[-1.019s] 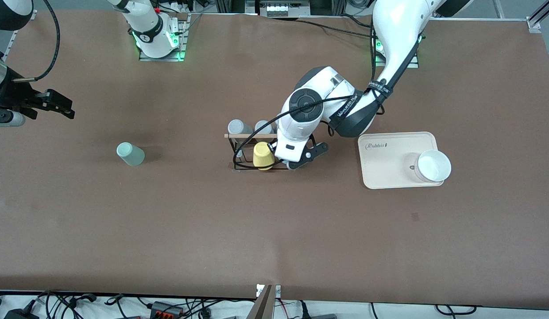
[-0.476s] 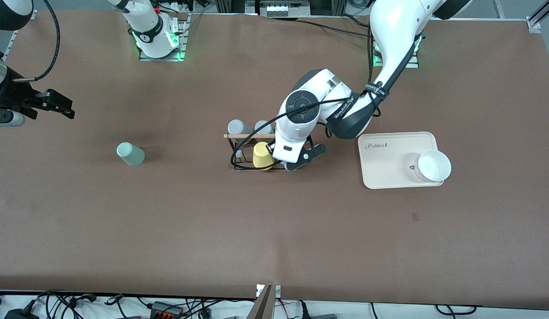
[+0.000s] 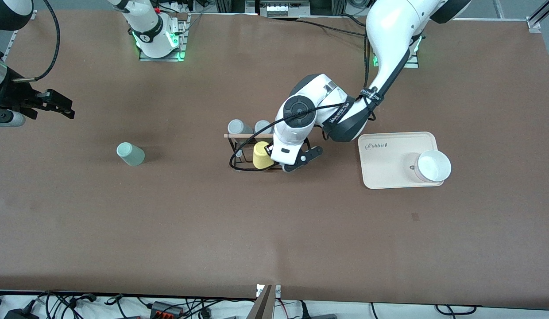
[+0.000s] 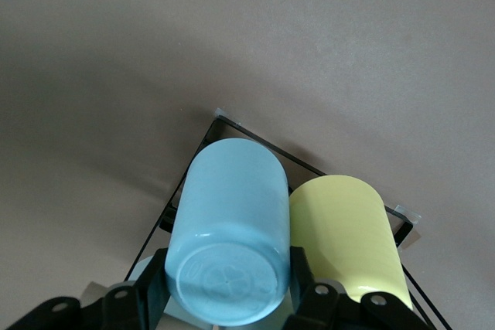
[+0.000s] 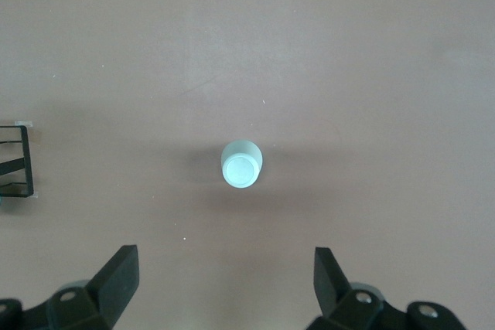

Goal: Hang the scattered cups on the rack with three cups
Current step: 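Lower the light blue cup onto the rack and open the left gripper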

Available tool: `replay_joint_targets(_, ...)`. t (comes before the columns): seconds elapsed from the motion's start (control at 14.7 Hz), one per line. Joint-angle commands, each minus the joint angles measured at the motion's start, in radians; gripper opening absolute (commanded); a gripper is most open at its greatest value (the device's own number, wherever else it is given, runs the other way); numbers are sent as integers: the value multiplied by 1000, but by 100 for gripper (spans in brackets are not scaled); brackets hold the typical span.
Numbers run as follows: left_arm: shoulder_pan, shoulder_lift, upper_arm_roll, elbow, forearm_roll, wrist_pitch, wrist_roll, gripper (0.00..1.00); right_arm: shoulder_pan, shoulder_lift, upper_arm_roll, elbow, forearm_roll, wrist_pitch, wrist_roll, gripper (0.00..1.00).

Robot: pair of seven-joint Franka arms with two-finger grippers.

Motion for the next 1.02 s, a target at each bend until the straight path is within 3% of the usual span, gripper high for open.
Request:
replay_joint_targets(0.0,-26,15,2,15,19,-16,-16,52,-2,7,3,13,9,-3,-2,100)
replay_joint_targets(0.14,-24,12,2,15,31,-16,-15,76,-2,7,3,11,9,-3,-2,100)
replay_joint_targets(0.82,80,-92,4,21,36,-84,-10,81,-2,8,3,13,9,-3,-2,100)
replay_joint_targets(0.88,100,-110,2,18,48,-97,5,87,-2,8,3,13,9,-3,-2,100)
replay_joint_targets(0.95,126,-123,2,18,57,-126,45,100,-2,8,3,13,9,-3,-2,100)
